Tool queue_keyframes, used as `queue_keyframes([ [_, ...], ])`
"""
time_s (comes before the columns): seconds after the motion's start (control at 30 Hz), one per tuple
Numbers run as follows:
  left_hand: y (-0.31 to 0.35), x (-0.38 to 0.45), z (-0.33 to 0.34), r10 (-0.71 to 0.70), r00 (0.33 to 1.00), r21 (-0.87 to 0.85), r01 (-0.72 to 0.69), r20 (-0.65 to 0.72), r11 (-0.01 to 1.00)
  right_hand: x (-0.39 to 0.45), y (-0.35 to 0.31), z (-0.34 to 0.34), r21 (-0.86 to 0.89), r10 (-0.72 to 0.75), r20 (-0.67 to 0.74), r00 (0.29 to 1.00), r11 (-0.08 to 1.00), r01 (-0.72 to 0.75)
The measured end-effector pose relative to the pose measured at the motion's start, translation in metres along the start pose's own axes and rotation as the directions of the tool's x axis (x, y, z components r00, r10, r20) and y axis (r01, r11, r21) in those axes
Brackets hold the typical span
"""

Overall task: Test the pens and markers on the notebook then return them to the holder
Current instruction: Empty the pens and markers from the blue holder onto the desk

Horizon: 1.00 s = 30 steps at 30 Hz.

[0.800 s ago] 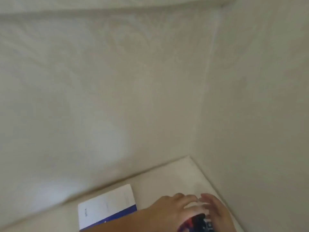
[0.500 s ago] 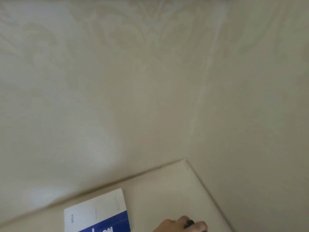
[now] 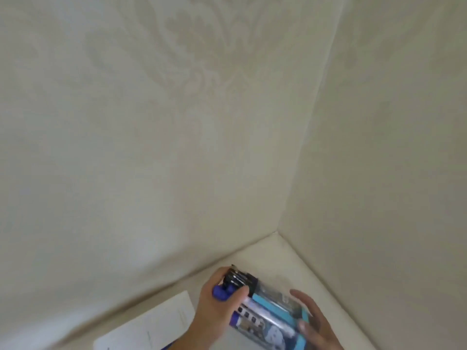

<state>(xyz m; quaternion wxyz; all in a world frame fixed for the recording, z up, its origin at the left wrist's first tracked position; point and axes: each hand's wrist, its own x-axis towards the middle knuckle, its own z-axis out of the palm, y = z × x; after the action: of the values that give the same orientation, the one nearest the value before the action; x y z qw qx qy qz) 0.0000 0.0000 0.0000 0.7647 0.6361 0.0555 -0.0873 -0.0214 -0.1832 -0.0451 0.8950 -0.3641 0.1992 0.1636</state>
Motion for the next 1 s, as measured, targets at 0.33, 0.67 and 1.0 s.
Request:
queue_keyframes([
  [0.33,-0.072,0.034,-0.019,-0.204,0.963,-0.054,0.198,-0.173,0.979,-0.002,-0.002,0.018,-0.803,-0.547,-0.148,0.824,0.553,0.223],
  [0.67,-0.087,0.042,-0.031,0.308,0.908,0.789,-0.404,0.284,0.463,-0.003,-0.045,0.049,-0.94,-0.598,0.043,0.8,0.248,0.236],
  [1.0,-0.083,0.069,-0.017,0.385,0.846,0.761,-0.512,0.368,0.399,0.002,-0.057,0.042,-0.93,-0.581,-0.013,0.814,0.307,0.204],
])
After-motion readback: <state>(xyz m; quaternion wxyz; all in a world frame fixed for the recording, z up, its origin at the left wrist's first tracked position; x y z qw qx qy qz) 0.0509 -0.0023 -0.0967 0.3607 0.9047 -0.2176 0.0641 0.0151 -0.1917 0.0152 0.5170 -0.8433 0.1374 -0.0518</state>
